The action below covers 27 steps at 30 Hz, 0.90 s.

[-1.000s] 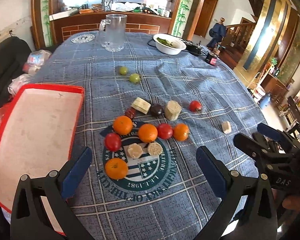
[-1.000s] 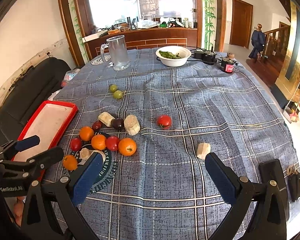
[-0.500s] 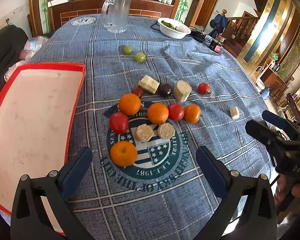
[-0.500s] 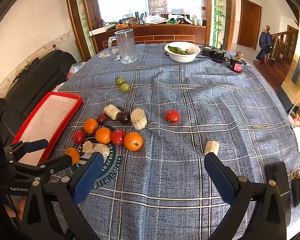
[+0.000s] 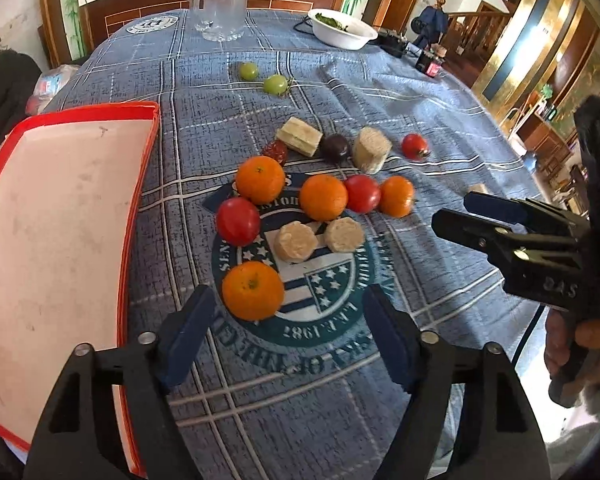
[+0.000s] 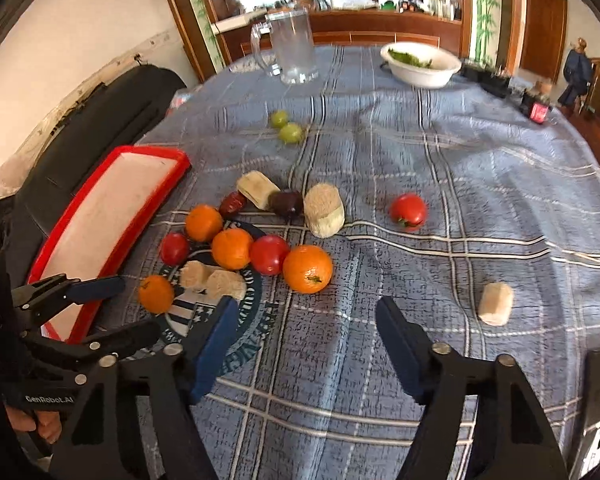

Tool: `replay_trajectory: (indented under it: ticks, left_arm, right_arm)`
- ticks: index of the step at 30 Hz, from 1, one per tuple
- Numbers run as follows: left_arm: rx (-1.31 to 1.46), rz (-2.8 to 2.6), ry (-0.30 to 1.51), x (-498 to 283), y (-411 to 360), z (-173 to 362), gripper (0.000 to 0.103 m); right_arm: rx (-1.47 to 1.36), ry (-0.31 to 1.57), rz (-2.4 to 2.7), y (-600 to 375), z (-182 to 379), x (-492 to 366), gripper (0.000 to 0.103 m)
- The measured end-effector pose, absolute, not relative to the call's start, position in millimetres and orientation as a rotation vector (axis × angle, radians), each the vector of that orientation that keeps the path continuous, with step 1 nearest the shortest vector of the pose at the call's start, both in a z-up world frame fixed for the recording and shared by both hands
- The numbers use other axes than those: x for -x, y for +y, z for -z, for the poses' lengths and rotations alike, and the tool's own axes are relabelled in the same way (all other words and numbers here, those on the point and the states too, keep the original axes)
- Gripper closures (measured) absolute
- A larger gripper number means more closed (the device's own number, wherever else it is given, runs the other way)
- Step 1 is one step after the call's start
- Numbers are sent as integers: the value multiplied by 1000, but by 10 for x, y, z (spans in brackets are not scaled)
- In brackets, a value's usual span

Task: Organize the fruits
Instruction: 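Close the left tool on an orange while the right tool grasps another orange, then lift both held oranges and carry them over the red-rimmed tray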

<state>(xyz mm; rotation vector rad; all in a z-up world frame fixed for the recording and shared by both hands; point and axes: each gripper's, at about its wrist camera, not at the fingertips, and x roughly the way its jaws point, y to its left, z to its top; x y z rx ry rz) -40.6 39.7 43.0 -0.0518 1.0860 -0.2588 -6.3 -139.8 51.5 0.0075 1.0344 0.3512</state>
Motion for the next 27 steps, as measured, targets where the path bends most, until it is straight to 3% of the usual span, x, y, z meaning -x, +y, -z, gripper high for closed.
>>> replay_trajectory:
  ticks: [2,8,11,12,15,27]
  left_arm:
    - [43,253,1107,350,398,-375,44]
    - [15,224,1112,252,425,-296,44]
    - [-4,204,1127,208,450,-211,48]
    - [-9,198,1135,197,460,-185,52]
    - [-36,171,1126,175,502,-172,72]
    - [93,280,1047,193,558,-599,72]
  right_arm:
    - [-8,1063,-352,-1367,-452,-34,45]
    - [29,1112,-356,-1222,-304,-213,50]
    - [65,1148,-350,-1133,-202,-297,59]
    - [74,1156,-346,-1107,-175,-322,65]
    - [90,1147,-326,-1078,-173,-342,67]
    - [-30,1089,-349,-1187,-565,-179,68]
